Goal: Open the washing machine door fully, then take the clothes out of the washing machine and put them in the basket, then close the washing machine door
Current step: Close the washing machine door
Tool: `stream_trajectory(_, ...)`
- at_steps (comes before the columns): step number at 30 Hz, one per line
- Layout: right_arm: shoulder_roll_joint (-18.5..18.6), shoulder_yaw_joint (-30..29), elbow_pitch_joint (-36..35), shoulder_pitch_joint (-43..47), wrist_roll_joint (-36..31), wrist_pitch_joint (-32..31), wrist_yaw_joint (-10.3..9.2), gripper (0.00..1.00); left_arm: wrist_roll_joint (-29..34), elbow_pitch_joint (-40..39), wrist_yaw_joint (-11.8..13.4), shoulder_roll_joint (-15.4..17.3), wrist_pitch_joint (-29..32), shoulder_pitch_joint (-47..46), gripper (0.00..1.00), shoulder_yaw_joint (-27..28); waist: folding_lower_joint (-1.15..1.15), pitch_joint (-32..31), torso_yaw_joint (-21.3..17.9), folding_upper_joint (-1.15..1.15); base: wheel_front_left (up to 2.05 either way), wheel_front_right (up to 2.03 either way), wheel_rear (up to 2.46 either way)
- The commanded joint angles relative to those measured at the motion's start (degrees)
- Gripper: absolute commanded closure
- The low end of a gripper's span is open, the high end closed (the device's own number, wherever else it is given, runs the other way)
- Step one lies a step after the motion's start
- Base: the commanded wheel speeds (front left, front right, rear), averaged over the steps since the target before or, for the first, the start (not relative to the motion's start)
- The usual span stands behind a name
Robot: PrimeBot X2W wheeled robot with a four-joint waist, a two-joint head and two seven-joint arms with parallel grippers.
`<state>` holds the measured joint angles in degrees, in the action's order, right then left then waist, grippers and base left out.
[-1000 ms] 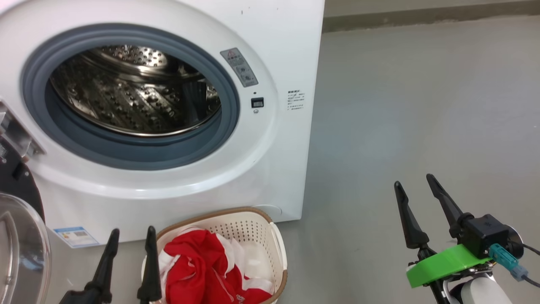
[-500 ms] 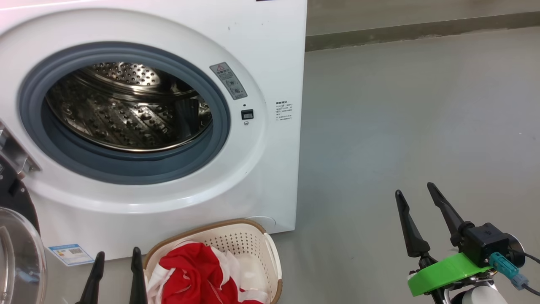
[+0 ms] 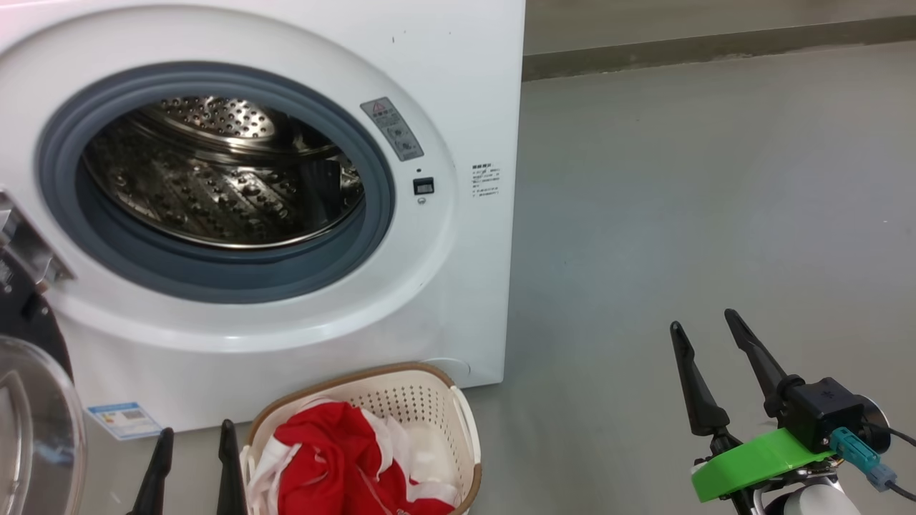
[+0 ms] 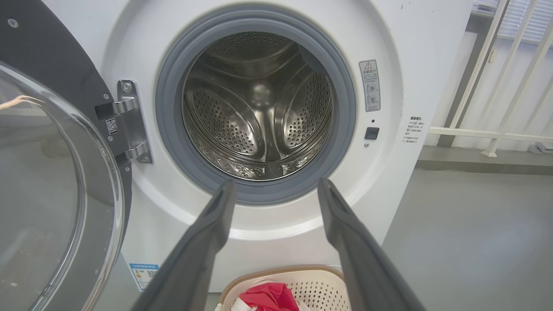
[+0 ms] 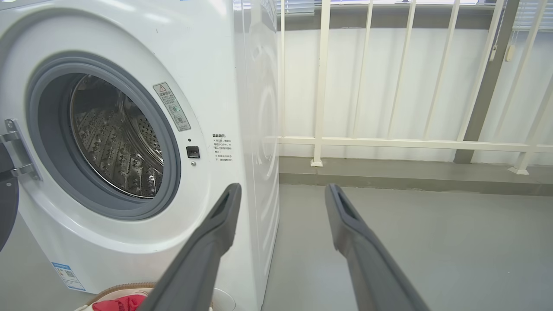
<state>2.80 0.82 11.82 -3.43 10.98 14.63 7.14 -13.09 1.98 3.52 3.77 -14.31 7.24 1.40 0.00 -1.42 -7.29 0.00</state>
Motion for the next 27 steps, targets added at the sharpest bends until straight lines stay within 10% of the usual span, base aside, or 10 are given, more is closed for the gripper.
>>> stream_trajectory(1,0.1,1.4,-1.5,-0.5,0.4,0.4,0.35,0.0,0.6,-1.3,0.4,0.7,-0.7,-1.0,0.0,1.6,0.0,0.0,0.1,0.0,-1.45,0.98,0.46)
stream_trajectory(27,0.1,1.1,-1.0,-0.8,0.6,0.4,0.35,0.0,1.2,-2.5,0.5,1.2,-0.7,-1.3,0.0,0.6,0.0,0.6,1.4,0.0,-0.87,0.69,0.18)
